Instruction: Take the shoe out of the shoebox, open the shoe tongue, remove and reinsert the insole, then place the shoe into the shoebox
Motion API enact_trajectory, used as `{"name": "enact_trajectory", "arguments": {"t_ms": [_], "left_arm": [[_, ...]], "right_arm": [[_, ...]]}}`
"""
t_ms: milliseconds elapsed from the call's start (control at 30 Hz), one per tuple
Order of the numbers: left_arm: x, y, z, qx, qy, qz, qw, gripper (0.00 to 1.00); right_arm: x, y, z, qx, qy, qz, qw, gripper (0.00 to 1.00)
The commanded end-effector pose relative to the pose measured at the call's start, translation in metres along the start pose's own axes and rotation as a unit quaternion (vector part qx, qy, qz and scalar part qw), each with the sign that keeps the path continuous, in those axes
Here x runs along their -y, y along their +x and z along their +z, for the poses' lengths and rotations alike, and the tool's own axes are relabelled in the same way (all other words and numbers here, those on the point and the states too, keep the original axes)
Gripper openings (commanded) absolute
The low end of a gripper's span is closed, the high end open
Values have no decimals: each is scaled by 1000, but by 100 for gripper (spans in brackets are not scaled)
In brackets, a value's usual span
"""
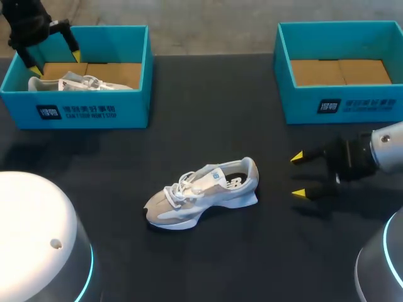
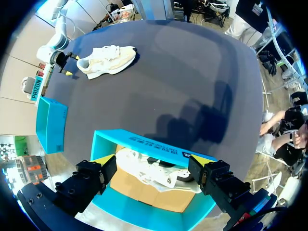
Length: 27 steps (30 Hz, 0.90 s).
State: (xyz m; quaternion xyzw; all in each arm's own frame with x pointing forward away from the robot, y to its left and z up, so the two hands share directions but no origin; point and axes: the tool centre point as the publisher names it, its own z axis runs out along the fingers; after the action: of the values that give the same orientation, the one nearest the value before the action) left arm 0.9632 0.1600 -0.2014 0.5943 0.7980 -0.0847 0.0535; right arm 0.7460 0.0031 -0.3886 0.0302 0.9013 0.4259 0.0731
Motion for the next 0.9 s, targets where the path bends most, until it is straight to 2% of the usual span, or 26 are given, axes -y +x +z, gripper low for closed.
{"name": "enact_trajectory", "arguments": {"t_ms": [33,533,900], "left_arm": [[0,0,0,0,0,1,1000,100],[0,0,0,0,0,1,1000,100],[0,0,0,0,0,1,1000,100]], "right_arm": [[-3,-9,16,-12,1,-4,1000,100],[-20,-22,46,-53,-2,-27,998,100],[-35,-19,65,-87,-10,-39,995,100]]}}
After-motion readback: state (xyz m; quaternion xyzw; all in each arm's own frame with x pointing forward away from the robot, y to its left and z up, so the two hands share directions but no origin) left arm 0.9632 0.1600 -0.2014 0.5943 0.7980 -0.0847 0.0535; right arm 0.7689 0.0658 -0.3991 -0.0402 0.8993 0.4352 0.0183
